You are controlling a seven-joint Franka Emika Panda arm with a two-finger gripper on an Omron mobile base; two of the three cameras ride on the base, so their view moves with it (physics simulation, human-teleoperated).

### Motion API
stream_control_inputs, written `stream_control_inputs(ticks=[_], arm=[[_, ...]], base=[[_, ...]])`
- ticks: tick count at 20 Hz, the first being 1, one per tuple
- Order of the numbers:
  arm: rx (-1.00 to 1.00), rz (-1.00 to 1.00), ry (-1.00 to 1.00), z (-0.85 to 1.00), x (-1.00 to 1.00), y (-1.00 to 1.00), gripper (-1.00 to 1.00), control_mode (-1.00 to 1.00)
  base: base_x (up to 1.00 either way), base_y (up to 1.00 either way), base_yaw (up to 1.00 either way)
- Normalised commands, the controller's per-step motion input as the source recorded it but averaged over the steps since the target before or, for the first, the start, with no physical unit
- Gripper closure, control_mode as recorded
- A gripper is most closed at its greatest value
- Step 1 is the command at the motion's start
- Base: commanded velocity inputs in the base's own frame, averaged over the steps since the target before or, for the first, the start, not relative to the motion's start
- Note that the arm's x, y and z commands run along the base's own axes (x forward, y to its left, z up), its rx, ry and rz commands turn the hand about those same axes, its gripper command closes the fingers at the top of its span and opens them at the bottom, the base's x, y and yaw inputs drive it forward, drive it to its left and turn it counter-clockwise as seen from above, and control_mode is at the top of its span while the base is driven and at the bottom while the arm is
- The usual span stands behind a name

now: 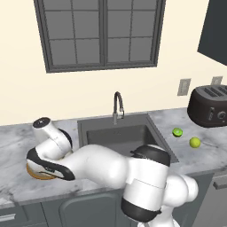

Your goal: There is a mixed pile of frozen fruits and vegetables on the counter. Locate all the frozen vegetables and place the items in a bowl on the counter. Take all the frozen fruits and defrost them in a running sink.

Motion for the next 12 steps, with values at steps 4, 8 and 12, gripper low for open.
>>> stream_control_inputs(ticks=[4,8,12], arm=[[-0.05,-0.02,0.0,0.05,0.0,0.0,-1.0,-1.0],[-0.08,-0.01,0.0,0.64,0.04,0.0,-1.0,-1.0],[-0.02,-0.04,0.04,0.19,0.07,-0.02,-1.0,-1.0]], base=[[0.0,0.0,0.0],[0.0,0.0,0.0],[0.0,0.0,0.0]])
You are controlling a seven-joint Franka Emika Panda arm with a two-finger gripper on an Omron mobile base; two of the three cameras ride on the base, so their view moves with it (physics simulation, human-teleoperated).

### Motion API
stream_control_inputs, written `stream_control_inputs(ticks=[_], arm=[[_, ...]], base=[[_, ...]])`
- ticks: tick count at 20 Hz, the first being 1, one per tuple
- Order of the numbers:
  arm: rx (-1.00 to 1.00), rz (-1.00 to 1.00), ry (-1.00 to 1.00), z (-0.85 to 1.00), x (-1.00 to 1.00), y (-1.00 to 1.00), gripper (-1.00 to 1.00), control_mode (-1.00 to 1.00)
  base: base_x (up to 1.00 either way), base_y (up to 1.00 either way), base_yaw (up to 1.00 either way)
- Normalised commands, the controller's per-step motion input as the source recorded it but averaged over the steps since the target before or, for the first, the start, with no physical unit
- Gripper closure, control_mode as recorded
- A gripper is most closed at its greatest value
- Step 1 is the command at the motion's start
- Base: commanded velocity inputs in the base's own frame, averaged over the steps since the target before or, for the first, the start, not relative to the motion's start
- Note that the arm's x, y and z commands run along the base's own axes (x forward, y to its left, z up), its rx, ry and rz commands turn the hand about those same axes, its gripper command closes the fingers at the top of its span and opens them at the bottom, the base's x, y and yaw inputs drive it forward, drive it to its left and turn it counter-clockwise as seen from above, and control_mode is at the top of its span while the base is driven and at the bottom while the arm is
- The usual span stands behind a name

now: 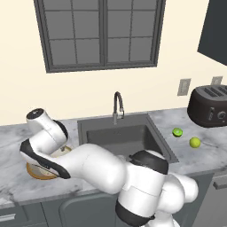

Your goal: There is a mixed pile of frozen fruits and vegetables on the counter. Locate all the frozen vegetables and place the items in a bowl on the counter. Take all the frozen fruits and defrost them in a running sink.

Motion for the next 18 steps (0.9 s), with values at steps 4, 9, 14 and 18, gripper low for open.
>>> stream_control_inputs(ticks=[4,9,14,18], arm=[[-0.01,-0.02,0.02,-0.22,0.26,0.0,-1.0,-1.0],[-0.08,0.0,0.09,0.66,0.01,-0.16,-1.0,-1.0],[-0.03,0.0,0.11,0.6,-0.21,-0.42,-1.0,-1.0],[0.0,-0.12,0.05,0.15,-0.46,-0.58,-1.0,-1.0]], base=[[0.0,0.0,0.0],[0.0,0.0,0.0],[0.0,0.0,0.0],[0.0,0.0,0.0]])
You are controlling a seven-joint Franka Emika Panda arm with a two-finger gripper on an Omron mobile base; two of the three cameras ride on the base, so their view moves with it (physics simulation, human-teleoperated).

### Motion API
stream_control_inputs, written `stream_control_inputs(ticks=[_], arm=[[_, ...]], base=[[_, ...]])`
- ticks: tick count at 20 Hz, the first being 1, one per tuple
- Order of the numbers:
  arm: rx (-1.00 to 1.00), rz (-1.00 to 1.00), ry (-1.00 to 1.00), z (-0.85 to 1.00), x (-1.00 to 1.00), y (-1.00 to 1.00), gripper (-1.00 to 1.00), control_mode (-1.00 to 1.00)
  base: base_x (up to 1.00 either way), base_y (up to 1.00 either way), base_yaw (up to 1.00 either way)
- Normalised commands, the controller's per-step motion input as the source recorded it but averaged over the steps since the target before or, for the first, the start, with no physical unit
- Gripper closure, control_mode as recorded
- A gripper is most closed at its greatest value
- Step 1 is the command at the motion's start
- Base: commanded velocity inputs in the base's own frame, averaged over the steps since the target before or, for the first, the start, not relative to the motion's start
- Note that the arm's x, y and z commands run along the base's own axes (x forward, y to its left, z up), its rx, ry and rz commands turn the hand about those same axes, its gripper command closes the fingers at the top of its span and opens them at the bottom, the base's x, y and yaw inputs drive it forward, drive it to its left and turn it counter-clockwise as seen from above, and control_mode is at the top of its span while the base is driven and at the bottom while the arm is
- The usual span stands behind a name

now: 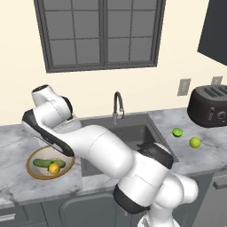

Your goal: There is a mixed pile of frozen fruits and vegetables on the counter. Locate all the frozen vegetables and place the items in a bowl on the counter. Take all the frozen fruits and defrost them in a running sink.

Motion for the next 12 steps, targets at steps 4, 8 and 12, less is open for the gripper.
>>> stream_control_inputs(ticks=[4,8,12], arm=[[0.04,-0.08,0.0,0.07,-0.43,-0.85,-1.0,-1.0],[0.01,-0.12,0.05,0.05,-0.29,-0.92,-1.0,-1.0],[0.0,-0.12,0.02,0.0,-0.35,-0.88,-1.0,-1.0]], base=[[0.0,0.0,0.0],[0.0,0.0,0.0],[0.0,0.0,0.0]])
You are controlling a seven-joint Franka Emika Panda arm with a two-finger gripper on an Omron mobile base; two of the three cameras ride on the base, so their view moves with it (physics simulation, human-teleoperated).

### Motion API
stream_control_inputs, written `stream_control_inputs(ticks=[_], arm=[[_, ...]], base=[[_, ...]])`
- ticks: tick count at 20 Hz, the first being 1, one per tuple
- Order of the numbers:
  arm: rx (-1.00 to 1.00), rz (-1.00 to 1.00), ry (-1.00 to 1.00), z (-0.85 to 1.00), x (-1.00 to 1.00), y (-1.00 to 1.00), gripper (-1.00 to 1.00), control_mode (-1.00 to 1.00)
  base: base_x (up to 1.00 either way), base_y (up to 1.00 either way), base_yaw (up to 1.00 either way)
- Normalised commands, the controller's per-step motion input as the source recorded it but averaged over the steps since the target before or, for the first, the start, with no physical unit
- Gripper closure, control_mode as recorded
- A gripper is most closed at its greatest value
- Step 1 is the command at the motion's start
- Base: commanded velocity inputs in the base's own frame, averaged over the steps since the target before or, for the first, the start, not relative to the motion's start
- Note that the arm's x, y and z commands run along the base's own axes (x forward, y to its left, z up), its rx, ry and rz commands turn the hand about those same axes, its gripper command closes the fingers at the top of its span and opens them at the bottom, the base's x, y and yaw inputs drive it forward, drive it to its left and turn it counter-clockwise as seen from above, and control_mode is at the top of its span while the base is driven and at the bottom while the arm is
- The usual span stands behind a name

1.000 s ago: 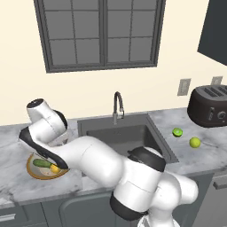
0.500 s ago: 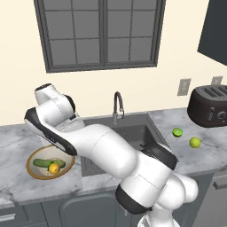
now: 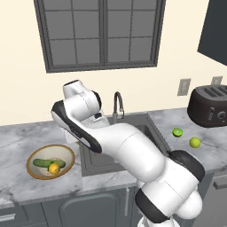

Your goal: There is a mixed pile of frozen fruits and vegetables on the counter. Locate all the frozen vegetables and place the items in a bowl on the counter. Take all the frozen fruits and defrost them in a running sink.

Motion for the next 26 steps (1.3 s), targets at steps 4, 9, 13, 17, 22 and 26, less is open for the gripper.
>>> stream_control_inputs(ticks=[4,9,13,17,22,26], arm=[[0.01,-0.11,0.0,0.0,-0.46,-0.84,-1.0,-1.0],[0.0,-0.14,0.04,0.0,-0.38,-0.75,-1.0,-1.0],[-0.02,-0.16,0.09,-0.02,-0.14,-0.8,-1.0,-1.0],[-0.02,-0.18,0.13,-0.09,0.0,-0.89,-1.0,-1.0],[0.0,-0.21,0.08,-0.2,0.04,-0.86,-1.0,-1.0],[0.0,-0.22,0.1,-0.24,0.09,-0.83,-1.0,-1.0]], base=[[0.0,0.0,0.0],[0.0,0.0,0.0],[0.0,0.0,0.0],[0.0,0.0,0.0],[0.0,0.0,0.0],[0.0,0.0,0.0]])
